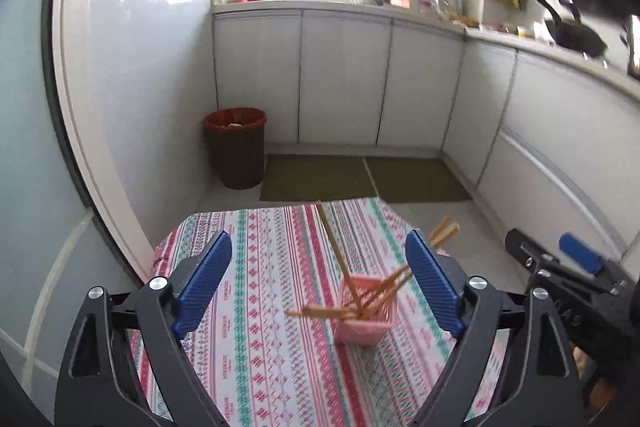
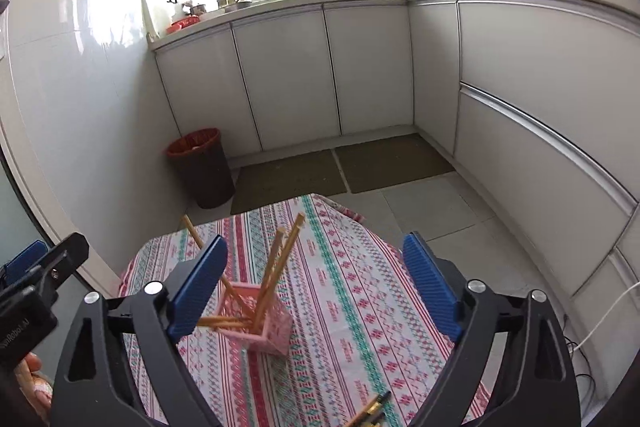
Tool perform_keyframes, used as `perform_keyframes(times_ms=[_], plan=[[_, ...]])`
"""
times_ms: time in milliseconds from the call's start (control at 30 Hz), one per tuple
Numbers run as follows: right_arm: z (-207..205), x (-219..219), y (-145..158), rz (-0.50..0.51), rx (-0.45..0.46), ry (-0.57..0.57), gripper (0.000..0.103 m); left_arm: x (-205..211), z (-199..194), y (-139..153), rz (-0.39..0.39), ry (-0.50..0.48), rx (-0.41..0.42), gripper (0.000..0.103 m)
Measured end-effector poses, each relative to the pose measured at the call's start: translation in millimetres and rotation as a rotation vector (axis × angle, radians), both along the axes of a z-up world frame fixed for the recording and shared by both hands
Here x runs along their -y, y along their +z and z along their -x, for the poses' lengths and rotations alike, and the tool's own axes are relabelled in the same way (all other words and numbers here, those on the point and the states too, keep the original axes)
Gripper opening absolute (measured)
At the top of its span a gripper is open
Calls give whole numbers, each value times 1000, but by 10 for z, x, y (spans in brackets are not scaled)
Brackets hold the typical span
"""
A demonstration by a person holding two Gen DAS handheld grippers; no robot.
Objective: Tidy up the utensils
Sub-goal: 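Move both tools back to the chopstick pile beside the basket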
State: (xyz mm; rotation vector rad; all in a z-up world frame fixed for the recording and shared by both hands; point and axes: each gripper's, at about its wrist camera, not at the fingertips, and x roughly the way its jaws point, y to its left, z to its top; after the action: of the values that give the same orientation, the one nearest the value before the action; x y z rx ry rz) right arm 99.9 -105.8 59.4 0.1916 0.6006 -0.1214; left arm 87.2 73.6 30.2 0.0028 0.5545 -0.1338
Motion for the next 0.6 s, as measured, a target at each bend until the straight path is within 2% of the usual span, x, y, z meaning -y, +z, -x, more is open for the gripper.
perform_keyframes(times_ms=[100,200,233,300,433,600], plan=[[165,77,-66,14,-22,-12,94,91,67,-89,-44,-30,-20,93],[338,355,-234,-16,-87,-95,95,196,91,-230,-90,-88,-91,96],[384,446,-298,-44,-112,-116,95,253,88,-299,-103,-123,-129,96],[491,762,-493,-162,-204,-176,95,398,81,-467,-131,-203,-213,96],[732,1284,-834,-405,-323,-285,95,719,87,-810,-206,-339,-338,96],[909,1473,-1044,-467,-395,-339,95,1106,31,-1297,-262,-452,-511,96]])
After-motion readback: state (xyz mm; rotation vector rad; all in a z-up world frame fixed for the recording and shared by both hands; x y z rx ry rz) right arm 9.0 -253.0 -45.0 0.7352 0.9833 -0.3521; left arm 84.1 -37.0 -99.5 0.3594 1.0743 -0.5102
